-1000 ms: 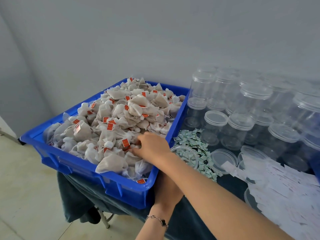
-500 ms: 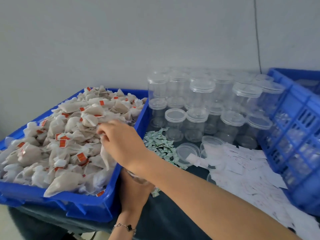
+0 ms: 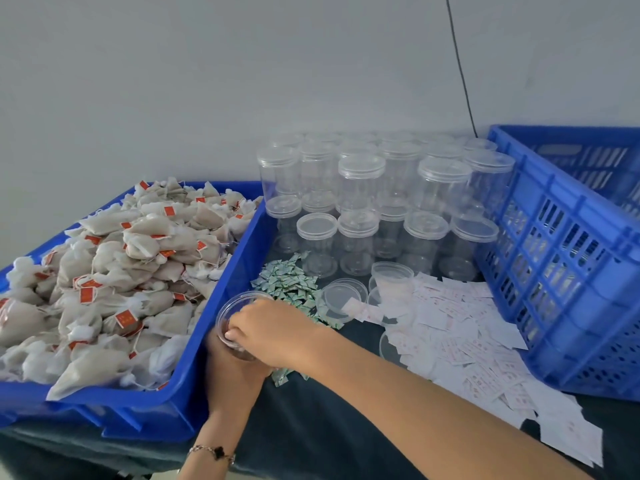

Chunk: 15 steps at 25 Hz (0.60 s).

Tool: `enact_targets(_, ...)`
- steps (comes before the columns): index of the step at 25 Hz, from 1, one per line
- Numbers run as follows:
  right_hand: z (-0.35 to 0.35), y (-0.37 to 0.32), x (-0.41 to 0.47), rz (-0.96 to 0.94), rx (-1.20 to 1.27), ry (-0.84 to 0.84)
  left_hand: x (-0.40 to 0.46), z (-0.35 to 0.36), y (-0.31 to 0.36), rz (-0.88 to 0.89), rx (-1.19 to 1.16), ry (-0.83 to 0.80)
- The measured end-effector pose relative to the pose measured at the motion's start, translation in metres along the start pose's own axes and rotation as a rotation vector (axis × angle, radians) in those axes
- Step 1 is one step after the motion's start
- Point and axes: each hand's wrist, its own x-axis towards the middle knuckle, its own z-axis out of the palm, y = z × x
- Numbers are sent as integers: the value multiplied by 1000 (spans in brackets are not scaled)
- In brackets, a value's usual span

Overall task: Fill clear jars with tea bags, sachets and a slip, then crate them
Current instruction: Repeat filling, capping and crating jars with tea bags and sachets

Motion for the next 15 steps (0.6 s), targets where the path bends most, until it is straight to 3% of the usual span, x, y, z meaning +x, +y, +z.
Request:
enact_targets(3, -12, 14, -14, -8, 217, 272, -12, 0, 21, 100, -80, 96)
enact_targets(5, -25, 32, -20, 75, 307, 531, -26, 7, 42, 150, -161, 97)
enact_targets(6, -29, 43, -23, 139, 328, 578, -34, 12, 51, 171, -169, 74)
enact_targets(8, -33, 67, -29, 264, 357, 464, -49, 25, 55, 204, -136, -6)
enact_targets(10, -28, 92, -34, 354, 380, 226, -61, 33, 49, 206, -57, -97)
enact_targets(13, 0, 119, -44, 359, 261, -85, -68, 37, 39, 153, 11, -153)
enact_targets(15, 22, 125, -46, 334, 203, -166, -67, 36, 39, 132, 11, -164)
